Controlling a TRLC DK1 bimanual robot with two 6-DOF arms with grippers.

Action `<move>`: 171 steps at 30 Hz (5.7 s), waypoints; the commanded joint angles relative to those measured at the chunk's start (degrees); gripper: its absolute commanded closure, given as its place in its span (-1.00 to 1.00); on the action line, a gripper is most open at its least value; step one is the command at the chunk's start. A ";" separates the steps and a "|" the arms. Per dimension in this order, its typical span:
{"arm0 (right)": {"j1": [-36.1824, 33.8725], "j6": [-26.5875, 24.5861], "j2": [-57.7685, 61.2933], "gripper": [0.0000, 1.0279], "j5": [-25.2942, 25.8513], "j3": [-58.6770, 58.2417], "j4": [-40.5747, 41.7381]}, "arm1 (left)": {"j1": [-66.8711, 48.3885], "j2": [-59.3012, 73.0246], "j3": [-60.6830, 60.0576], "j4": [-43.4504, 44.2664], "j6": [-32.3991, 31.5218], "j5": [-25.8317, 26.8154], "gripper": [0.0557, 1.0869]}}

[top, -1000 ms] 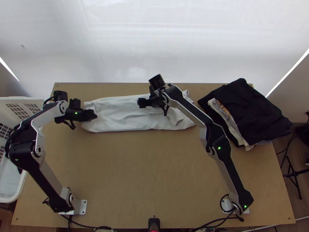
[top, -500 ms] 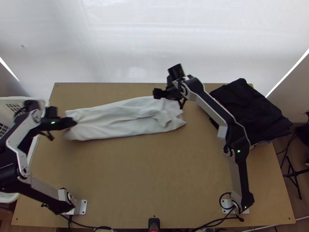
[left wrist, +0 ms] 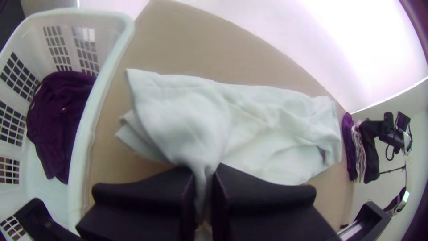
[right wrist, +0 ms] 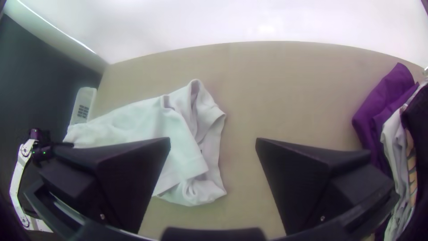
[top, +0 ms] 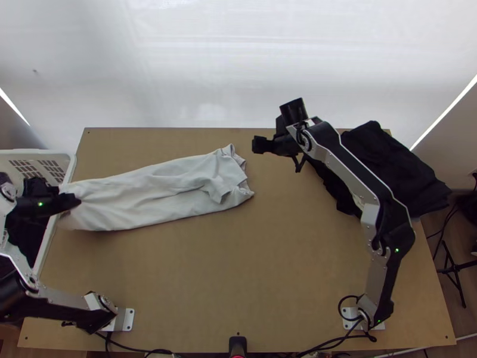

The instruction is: Fold the t-shirt

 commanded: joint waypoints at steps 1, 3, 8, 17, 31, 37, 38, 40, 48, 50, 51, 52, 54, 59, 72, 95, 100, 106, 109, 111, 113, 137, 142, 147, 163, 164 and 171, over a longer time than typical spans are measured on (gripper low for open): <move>-0.35 0.21 -5.38 -0.73 0.01 -6.14 1.72 | -12.53 -7.16 7.20 -6.30 -8.45 -0.68 0.93; -0.70 0.30 -6.87 -0.73 0.01 -7.81 2.16 | -20.36 -7.69 11.51 -7.71 -13.73 -1.56 0.93; -1.67 0.48 -10.39 -0.73 0.01 -11.33 2.86 | -37.76 -4.35 21.09 -7.27 -24.80 -3.67 0.93; -5.71 0.48 -16.98 -0.73 0.01 -16.25 3.30 | -58.41 9.89 29.53 -3.40 -33.50 -9.64 0.93; -8.35 0.56 -26.12 -0.75 0.01 -27.41 6.03 | -72.04 29.75 45.17 6.18 -41.68 -7.36 -0.90; -3.96 0.74 -24.98 -0.92 0.10 -29.34 8.22 | -72.56 23.42 51.50 7.67 -46.16 -7.18 -0.91; -3.25 0.92 -24.36 -0.92 0.10 -29.08 8.75 | -71.51 21.84 51.76 8.29 -47.13 -7.09 -0.91; -1.41 1.09 -22.60 -0.91 0.19 -28.03 10.07 | -68.78 19.03 52.29 8.73 -48.27 -6.65 -0.91; 6.06 1.71 -8.63 -0.91 2.12 -13.17 8.93 | -54.90 10.85 48.16 2.22 -46.51 -3.67 -0.91; 7.29 1.79 -4.67 -0.91 2.30 -8.51 7.34 | -52.88 8.22 45.09 2.22 -46.07 -3.67 -0.91; 8.17 1.79 -2.48 -0.91 2.30 -6.23 6.73 | -52.00 6.72 43.24 2.31 -45.28 -3.67 -0.91; 8.52 1.71 -1.07 -0.91 2.39 -4.82 6.29 | -51.47 5.67 41.66 2.58 -44.75 -3.67 -0.91; 8.70 1.71 1.21 -0.91 2.39 -3.50 6.29 | -50.77 3.74 39.37 2.58 -44.23 -3.67 -0.91; 7.73 1.79 4.29 -0.91 2.30 -3.07 6.29 | -49.45 0.31 36.47 2.58 -43.35 -3.67 -0.91; 0.09 1.88 9.74 -0.92 -9.83 -2.89 6.64 | -48.22 -2.86 34.54 2.05 -43.08 -3.67 -0.91; -0.18 3.29 19.67 -0.92 -18.79 3.09 6.73 | -47.95 -3.65 31.46 2.93 -44.67 -4.28 -0.91; 2.64 4.52 21.60 -0.92 -18.79 5.64 6.73 | -48.04 -2.86 31.46 3.89 -44.84 -4.28 -0.91; 7.29 5.84 25.12 -0.92 -18.71 11.52 6.64 | -47.87 -2.24 32.08 4.77 -45.10 -4.28 -0.91; 8.88 6.10 26.26 -0.86 -18.71 13.55 6.47 | -47.52 -1.98 32.34 5.04 -45.19 -4.28 -0.91; 9.05 6.01 26.35 -0.66 -18.27 13.99 6.47 | -47.25 -1.98 32.43 5.04 -45.19 -4.28 -0.91; 8.70 5.57 26.17 -0.22 -15.19 13.99 6.55 | -46.99 -1.98 32.43 5.04 -45.19 -4.19 -0.91; -11.87 6.80 -22.25 0.94 -1.13 -10.18 14.55 | -47.60 0.31 32.87 5.04 -44.93 -3.75 -0.91; -18.37 9.53 -25.59 0.94 0.54 -10.98 14.55 | -47.95 -0.04 32.08 5.04 -45.02 -3.67 -0.91; -21.97 9.97 -25.94 0.94 4.15 -9.74 14.73 | -49.19 -0.40 31.73 5.04 -45.02 -3.67 -0.91; -27.60 10.23 -27.00 0.94 16.10 -5.97 7.61 | -50.24 -1.45 31.99 5.04 -45.19 -3.67 -0.91; -28.04 10.06 -26.91 0.94 16.27 -6.05 7.26 | -50.24 -1.54 31.99 5.04 -45.19 -3.67 -0.91; -29.88 6.54 -27.88 0.94 16.27 -9.04 7.08 | -50.24 -2.51 31.73 5.04 -45.63 -3.67 -0.91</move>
